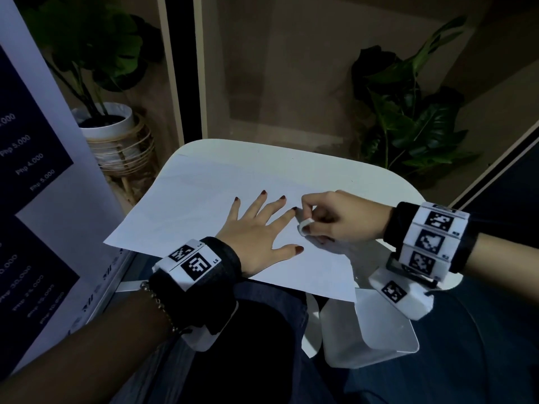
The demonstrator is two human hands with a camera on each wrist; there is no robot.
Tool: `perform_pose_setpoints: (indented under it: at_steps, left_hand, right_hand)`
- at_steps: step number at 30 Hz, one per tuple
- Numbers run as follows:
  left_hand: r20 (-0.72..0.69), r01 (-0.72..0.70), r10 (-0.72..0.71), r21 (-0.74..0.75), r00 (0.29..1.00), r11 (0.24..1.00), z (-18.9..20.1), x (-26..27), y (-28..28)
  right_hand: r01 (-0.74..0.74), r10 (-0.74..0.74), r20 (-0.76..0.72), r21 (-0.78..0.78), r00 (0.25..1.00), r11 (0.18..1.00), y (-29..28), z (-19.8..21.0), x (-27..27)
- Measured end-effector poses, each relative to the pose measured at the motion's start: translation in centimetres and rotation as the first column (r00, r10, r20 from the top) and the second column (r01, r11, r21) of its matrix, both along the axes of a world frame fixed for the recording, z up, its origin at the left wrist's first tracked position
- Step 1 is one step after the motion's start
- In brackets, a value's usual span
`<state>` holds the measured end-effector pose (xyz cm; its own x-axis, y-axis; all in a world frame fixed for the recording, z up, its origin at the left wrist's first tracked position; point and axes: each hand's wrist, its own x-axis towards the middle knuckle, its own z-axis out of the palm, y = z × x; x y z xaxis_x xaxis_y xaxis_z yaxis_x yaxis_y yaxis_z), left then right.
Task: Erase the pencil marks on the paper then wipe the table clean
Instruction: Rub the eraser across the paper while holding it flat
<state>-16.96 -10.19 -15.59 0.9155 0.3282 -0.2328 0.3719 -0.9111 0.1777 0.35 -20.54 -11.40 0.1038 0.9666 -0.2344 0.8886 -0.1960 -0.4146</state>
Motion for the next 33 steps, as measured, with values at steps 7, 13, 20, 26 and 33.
perform_pose_setpoints:
  at_steps: [7, 13, 20, 26, 33]
  left_hand:
    - [-0.009, 0.019, -0.019, 0.032, 1.0, 0.999, 0.1, 0.1, 0.0]
    - [-0.017, 0.014, -0.014, 0.023, 1.0, 1.0, 0.1, 0.0, 0.0]
    - [-0.013, 0.007, -0.006, 0.013, 1.0, 1.0, 0.0, 0.0, 0.0]
    - [-0.023, 0.009, -0.009, 0.026, 1.0, 1.0, 0.0, 0.0, 0.0]
    - [-0.016, 0.009, -0.009, 0.004, 1.0, 1.0, -0.1, -0.1, 0.0]
  right_hand:
    - [0.258, -0.244, -0.151, 0.081, 0.958, 0.963, 0.6, 1.2, 4.1]
    - [0.153, -0.136, -0.344, 0.024, 0.929, 0.988, 0.7, -0.1, 2.9]
    - [0.09, -0.073, -0.403, 0.023, 0.912, 0.996, -0.2, -0.5, 3.6]
    - [0.194, -0.155, -0.306, 0.101, 0.939, 0.976, 0.5, -1.3, 3.8]
    - [0.112, -0.104, -0.382, 0.0, 0.918, 0.994, 0.2, -0.9, 3.8]
